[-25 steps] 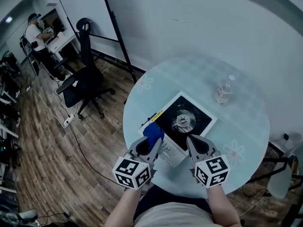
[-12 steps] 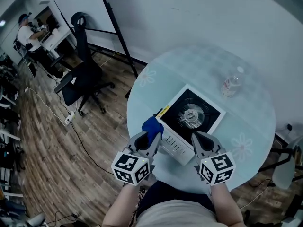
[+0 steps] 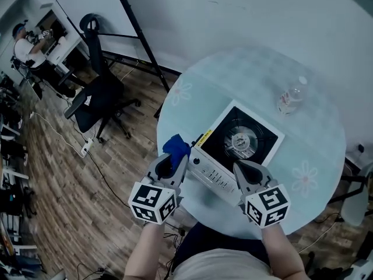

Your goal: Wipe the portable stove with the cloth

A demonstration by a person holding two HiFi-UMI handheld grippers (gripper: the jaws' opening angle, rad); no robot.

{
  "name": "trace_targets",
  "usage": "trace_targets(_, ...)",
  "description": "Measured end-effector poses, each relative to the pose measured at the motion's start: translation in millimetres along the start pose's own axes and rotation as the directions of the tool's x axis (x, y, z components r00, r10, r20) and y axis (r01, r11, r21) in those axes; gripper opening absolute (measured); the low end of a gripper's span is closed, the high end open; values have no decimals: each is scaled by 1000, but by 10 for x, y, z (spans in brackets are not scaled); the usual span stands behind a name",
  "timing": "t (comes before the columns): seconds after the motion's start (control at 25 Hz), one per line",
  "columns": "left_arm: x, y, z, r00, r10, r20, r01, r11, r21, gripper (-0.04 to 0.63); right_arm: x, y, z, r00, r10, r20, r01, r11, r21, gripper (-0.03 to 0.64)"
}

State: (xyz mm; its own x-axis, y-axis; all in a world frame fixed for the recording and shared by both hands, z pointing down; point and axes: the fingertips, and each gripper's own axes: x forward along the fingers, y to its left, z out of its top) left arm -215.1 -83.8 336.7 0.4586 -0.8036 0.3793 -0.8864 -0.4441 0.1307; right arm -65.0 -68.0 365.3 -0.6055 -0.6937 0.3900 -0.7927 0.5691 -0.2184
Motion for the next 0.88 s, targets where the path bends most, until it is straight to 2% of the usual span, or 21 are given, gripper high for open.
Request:
trace_targets(0.16, 128, 171, -84, 999, -2, -40, 2, 1000, 5, 97, 110, -44, -23, 1000, -16, -15, 17, 1000, 6, 21)
trace_targets(0.32, 293, 270, -271, 994, 5, -113, -4, 1000, 15, 97, 160, -82, -66, 999, -25, -22, 26, 999, 33, 21)
trace_targets(0.64, 571, 235, -634, 975, -46, -216, 38, 998, -43, 97, 152, -146, -140, 997, -69, -28, 71, 996, 56, 21)
trace_targets(0.88, 708, 167, -788, 960, -70, -273, 65, 998, -25, 97, 104, -247, -261, 994, -106, -13, 107, 989, 105, 21)
